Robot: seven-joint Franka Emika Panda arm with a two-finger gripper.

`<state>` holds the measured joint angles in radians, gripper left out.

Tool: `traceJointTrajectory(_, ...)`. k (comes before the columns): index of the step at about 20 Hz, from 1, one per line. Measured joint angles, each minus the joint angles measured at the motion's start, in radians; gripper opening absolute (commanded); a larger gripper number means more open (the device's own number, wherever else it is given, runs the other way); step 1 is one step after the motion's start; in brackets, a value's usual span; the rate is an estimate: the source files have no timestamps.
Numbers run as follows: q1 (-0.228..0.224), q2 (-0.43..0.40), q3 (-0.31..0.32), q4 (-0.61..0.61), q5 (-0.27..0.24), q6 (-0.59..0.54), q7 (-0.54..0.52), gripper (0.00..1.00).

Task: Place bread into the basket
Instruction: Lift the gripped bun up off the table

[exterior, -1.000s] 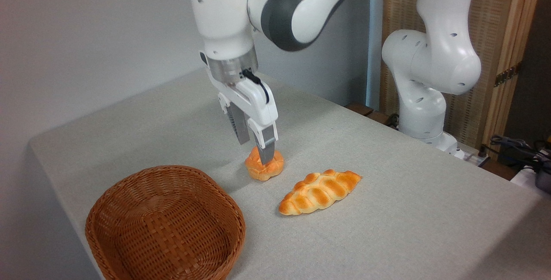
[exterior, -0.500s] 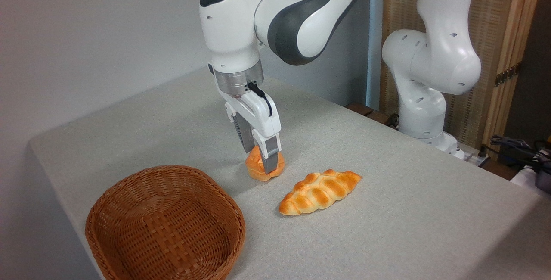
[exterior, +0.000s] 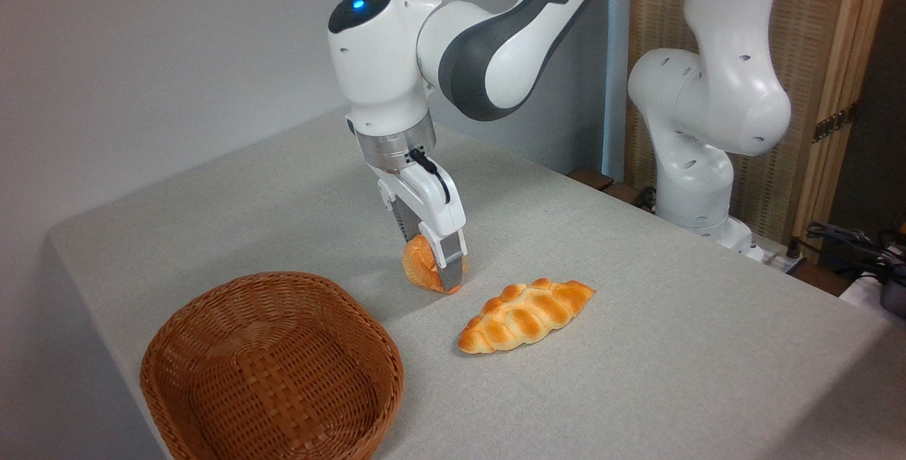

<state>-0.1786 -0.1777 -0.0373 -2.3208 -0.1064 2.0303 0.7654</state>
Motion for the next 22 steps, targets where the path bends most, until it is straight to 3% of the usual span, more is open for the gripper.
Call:
traceJointTrajectory(6,0.0,0.003,0.0,0.0,0.0,0.0,0.0,0.38)
traceJointTrajectory(13,0.0,0.002,-0.001,0.001,0.0,0.001,0.0,0.24)
traceJointTrajectory(22,0.0,-0.012,0.001,0.039,0.0,0.005,0.0,0.24)
